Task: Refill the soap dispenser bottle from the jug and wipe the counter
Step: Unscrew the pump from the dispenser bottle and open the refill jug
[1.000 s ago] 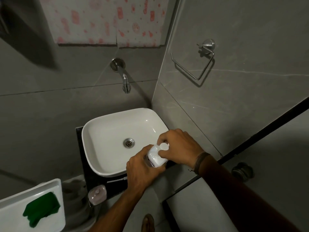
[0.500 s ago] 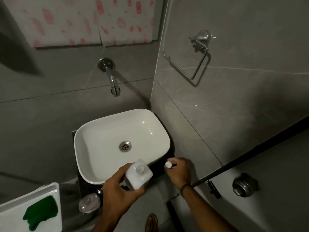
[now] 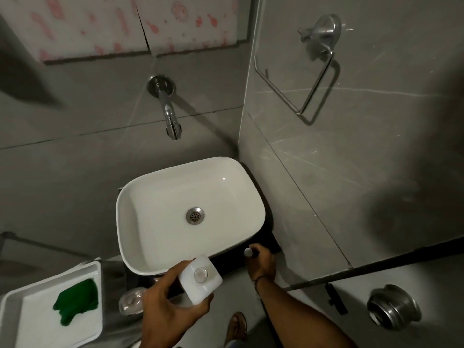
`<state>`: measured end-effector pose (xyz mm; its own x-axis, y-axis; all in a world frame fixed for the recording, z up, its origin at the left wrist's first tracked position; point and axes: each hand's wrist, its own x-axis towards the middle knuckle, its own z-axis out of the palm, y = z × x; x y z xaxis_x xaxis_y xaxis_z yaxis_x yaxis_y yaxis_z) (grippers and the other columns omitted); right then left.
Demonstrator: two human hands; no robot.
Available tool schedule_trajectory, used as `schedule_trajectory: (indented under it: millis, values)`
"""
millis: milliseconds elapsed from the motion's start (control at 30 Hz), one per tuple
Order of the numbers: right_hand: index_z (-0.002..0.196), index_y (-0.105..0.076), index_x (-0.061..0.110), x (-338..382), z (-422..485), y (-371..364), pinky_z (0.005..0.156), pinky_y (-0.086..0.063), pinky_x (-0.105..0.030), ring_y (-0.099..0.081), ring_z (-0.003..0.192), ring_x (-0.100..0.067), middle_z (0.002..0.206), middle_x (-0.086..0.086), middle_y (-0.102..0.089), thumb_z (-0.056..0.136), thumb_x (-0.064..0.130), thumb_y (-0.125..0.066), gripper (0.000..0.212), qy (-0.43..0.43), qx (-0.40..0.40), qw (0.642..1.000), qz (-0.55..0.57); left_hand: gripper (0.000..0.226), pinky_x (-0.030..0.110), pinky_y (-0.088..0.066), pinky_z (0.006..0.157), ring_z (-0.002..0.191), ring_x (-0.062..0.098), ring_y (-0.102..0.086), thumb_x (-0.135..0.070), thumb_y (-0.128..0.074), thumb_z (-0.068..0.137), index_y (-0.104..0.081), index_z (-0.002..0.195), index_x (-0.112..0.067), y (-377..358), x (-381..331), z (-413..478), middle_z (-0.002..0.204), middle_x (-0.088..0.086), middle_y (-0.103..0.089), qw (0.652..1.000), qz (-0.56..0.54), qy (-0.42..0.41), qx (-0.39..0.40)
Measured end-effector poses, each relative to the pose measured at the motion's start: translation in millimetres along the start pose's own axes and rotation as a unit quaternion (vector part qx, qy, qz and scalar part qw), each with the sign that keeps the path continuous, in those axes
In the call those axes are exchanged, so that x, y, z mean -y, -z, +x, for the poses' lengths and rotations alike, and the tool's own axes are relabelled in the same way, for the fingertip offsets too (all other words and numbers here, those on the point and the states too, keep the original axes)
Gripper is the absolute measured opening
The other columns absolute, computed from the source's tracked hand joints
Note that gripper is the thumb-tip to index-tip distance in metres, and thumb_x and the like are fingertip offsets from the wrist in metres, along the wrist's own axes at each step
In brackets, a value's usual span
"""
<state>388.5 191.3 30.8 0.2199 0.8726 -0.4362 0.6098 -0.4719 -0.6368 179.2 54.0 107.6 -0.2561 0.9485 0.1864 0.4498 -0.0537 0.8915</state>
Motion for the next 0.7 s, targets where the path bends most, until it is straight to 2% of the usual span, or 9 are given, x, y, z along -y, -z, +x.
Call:
schedule_trajectory:
  millis: [200, 267, 333, 400, 433, 500, 533, 600, 700]
  values:
    - [0.101, -0.078, 0.020, -1.4, 1.7, -2.4, 0.076, -0.047, -0.029, -0.068, 0.107, -0.035, 0.107, -0.010, -0.075, 0.097, 0.026, -0.064, 0.016, -0.004, 0.012, 1.000, 0.011, 0.073, 0.045, -0.067, 0.077, 0.090, 0.014, -0.080, -0.031, -0.101, 0.049, -0.076, 0.118, -0.032, -5.4, 0.2, -2.0, 0.104, -0.007, -0.082, 1.000, 0.004, 0.026, 0.000]
    - [0.076, -0.065, 0.017, -0.9, 1.1, -3.7, 0.066, -0.039, -0.029, -0.069, 0.093, -0.034, 0.086, -0.013, -0.069, 0.096, 0.025, -0.062, 0.022, -0.005, 0.013, 1.000, 0.020, 0.073, 0.046, -0.067, 0.077, 0.091, 0.014, -0.080, -0.030, -0.102, 0.049, -0.077, 0.117, -0.033, -5.7, 0.4, -5.5, 0.104, -0.008, -0.082, 0.999, 0.007, 0.034, 0.000]
    - [0.070, -0.051, 0.019, 0.3, -1.4, -3.8, 0.064, -0.035, -0.029, -0.066, 0.084, -0.029, 0.078, -0.011, -0.060, 0.095, 0.021, -0.062, 0.027, 0.007, 0.006, 1.000, 0.011, 0.074, 0.046, -0.067, 0.078, 0.092, 0.014, -0.080, -0.030, -0.103, 0.049, -0.076, 0.118, -0.034, -4.9, 0.8, -7.9, 0.106, -0.008, -0.082, 0.999, 0.010, 0.038, 0.003]
    - [0.082, -0.064, 0.025, 1.3, -6.0, 0.9, 0.072, -0.044, -0.030, -0.065, 0.094, -0.027, 0.091, -0.009, -0.066, 0.093, 0.018, -0.066, 0.013, 0.017, 0.005, 1.000, 0.008, 0.075, 0.047, -0.067, 0.080, 0.094, 0.015, -0.079, -0.030, -0.103, 0.050, -0.076, 0.120, -0.034, -3.2, 0.1, -8.9, 0.107, -0.008, -0.082, 0.999, 0.008, 0.041, 0.008]
    - [0.101, -0.073, 0.021, 0.9, -8.7, 2.6, 0.082, -0.051, -0.033, -0.066, 0.106, -0.030, 0.106, -0.012, -0.070, 0.092, 0.016, -0.070, 0.011, 0.018, 0.003, 1.000, 0.020, 0.075, 0.046, -0.067, 0.080, 0.095, 0.015, -0.079, -0.030, -0.102, 0.050, -0.075, 0.120, -0.034, -2.5, -0.3, -8.9, 0.108, -0.009, -0.082, 0.999, 0.010, 0.038, 0.011]
    - [0.127, -0.068, 0.009, -2.5, -19.3, 6.3, 0.094, -0.057, -0.037, -0.062, 0.123, -0.036, 0.127, -0.014, -0.068, 0.090, 0.006, -0.074, 0.037, 0.009, -0.014, 0.997, 0.072, 0.074, 0.043, -0.067, 0.081, 0.097, 0.015, -0.079, -0.032, -0.100, 0.051, -0.074, 0.121, -0.037, 0.1, -2.3, -9.4, 0.110, -0.011, -0.081, 0.999, 0.009, 0.033, 0.011]
    - [0.127, -0.067, 0.008, -2.1, -30.0, 8.6, 0.089, -0.060, -0.029, -0.061, 0.125, -0.036, 0.127, -0.013, -0.067, 0.090, 0.000, -0.073, 0.039, 0.005, -0.008, 0.992, 0.125, 0.074, 0.041, -0.067, 0.081, 0.097, 0.014, -0.079, -0.033, -0.099, 0.052, -0.074, 0.121, -0.039, 1.9, -3.1, -9.1, 0.111, -0.012, -0.081, 0.999, 0.010, 0.032, 0.008]
    - [0.128, -0.065, 0.021, -7.1, -52.9, 11.3, 0.078, -0.053, -0.004, -0.061, 0.126, -0.027, 0.129, -0.004, -0.066, 0.087, -0.007, -0.074, 0.050, 0.059, 0.026, 0.988, 0.141, 0.074, 0.038, -0.067, 0.078, 0.094, 0.013, -0.079, -0.032, -0.098, 0.052, -0.073, 0.121, -0.040, 4.3, -4.5, -7.7, 0.111, -0.012, -0.080, 0.999, 0.014, 0.030, 0.004]
    - [0.132, -0.046, 0.061, -6.4, -92.7, 15.9, 0.085, -0.047, -0.004, -0.053, 0.129, 0.003, 0.136, 0.030, -0.057, 0.077, 0.007, -0.083, 0.085, 0.169, 0.123, 0.976, 0.057, 0.074, 0.039, -0.067, 0.075, 0.096, 0.013, -0.078, -0.029, -0.100, 0.055, -0.072, 0.124, -0.037, 9.7, -10.6, -4.3, 0.113, -0.012, -0.079, 0.999, -0.001, 0.032, 0.008]
